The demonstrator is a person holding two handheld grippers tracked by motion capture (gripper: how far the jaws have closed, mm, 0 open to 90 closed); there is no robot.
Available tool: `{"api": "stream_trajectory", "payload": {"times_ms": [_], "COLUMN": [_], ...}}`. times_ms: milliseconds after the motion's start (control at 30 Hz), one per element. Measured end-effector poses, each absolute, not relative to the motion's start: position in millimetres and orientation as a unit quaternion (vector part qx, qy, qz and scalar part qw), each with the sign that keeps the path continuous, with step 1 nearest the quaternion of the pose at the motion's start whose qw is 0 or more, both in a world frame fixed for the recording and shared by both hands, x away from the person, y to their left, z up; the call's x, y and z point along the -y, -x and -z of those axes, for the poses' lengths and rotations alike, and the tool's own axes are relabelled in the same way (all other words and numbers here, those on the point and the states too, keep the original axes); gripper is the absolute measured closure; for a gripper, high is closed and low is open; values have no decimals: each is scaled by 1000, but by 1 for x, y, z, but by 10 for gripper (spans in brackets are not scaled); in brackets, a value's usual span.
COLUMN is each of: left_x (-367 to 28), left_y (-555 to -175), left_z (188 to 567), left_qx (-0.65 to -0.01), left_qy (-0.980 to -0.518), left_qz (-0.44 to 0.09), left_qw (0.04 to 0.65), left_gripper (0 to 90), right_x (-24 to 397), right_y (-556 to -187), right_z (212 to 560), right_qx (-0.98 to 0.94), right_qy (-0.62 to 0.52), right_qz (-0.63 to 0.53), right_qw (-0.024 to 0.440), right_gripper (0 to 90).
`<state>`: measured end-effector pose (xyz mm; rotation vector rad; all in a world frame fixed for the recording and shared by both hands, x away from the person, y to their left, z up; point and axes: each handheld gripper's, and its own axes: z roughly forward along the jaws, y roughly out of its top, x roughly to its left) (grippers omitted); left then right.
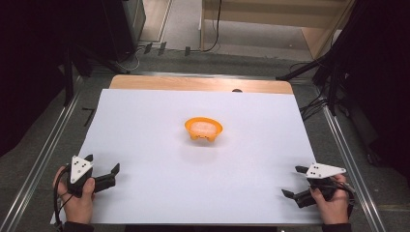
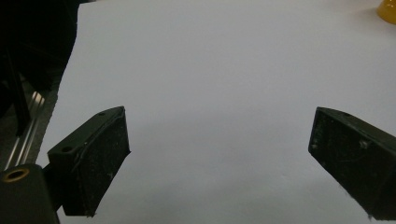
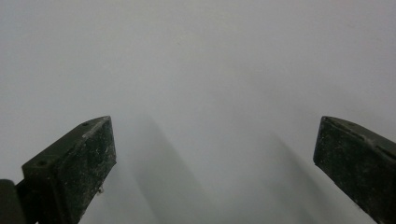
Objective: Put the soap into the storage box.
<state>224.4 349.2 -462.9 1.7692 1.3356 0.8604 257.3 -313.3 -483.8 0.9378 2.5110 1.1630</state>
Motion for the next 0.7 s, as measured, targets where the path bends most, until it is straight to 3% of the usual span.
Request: {"api": "stream_trajectory", "payload": {"times_ms": [700], "left_x": [-348], "left_y": [-224], "left_z": [463], "left_qx": [-522], "left_qy": [-689], "left_qz": [-345], "left_qw": [367], "left_gripper": [55], "right_x": [345], "right_y": [-228], "right_z": [488], "right_qx": [-820], "right_qy": [-342], "right_qz": [-441], "right_qw": [130], "right_gripper": [0]}}
